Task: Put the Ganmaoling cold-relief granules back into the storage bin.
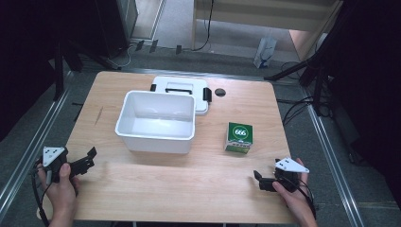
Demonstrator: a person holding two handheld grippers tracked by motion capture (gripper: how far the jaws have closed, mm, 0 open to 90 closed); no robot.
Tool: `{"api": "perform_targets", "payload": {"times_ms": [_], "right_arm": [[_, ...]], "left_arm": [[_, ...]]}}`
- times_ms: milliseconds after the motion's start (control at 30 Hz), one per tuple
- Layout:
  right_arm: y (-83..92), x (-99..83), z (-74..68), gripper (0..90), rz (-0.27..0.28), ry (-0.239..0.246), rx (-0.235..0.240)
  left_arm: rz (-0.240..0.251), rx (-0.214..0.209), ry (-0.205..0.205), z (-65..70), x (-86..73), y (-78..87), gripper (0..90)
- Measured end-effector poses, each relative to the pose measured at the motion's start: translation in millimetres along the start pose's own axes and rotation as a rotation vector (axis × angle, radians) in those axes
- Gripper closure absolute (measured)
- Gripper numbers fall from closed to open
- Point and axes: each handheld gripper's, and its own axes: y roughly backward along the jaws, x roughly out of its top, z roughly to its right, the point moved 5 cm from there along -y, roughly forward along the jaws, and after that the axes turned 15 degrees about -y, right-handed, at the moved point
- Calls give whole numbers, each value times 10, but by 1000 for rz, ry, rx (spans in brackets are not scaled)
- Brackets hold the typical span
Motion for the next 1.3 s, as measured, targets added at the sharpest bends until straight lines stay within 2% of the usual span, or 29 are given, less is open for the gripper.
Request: {"api": "perform_targets", "payload": {"times_ms": [100, 200, 233, 267, 367, 400, 433, 500, 667, 800, 833, 900, 967, 1000, 1033, 1200, 1300], "right_arm": [[4, 57, -29, 30, -41, 57, 5], [10, 99, -32, 30, -59, 75, 8], [12, 118, -30, 30, -69, 82, 2], [18, 185, -35, 30, -97, 114, -9], [25, 245, -48, 31, -118, 145, -14], [30, 314, -97, 31, -152, 174, 5], [30, 314, -97, 31, -152, 174, 5], [23, 367, -143, 31, -185, 211, 14], [-42, 552, -231, 31, -269, 330, 8], [-56, 663, -276, 36, -293, 350, 26], [-61, 744, -320, 38, -307, 383, 37], [-64, 765, -336, 34, -314, 396, 37], [-82, 850, -374, 0, -346, 446, 11], [-82, 850, -374, 0, -346, 446, 11], [-90, 907, -387, 0, -355, 480, -18], [-69, 1036, -428, 0, -365, 506, -27], [-53, 1152, -442, 0, -382, 547, -40]], "left_arm": [[31, 16, -9, 10, 5, 27, 0], [35, 18, -14, 12, 6, 32, 0], [36, 14, -15, 12, 7, 32, 0], [30, 8, -16, 9, 4, 33, 0], [30, -13, 4, -1, -2, 32, 0], [30, -23, 1, 6, -2, 33, 0], [30, -23, 1, 6, -2, 33, 0], [21, -33, -31, 27, -2, 31, 0], [1, -29, -66, 69, 7, 3, 0], [-2, -39, -61, 73, 5, 8, 0], [-1, -44, -57, 71, 4, 6, 0], [2, -43, -57, 68, 4, 8, 0], [2, -47, -51, 69, 1, 14, 0], [1, -48, -52, 69, 0, 17, 0], [1, -52, -53, 71, -1, 19, 0], [1, -66, -53, 75, -2, 16, 0], [-3, -64, -55, 79, -2, 11, 0]]}}
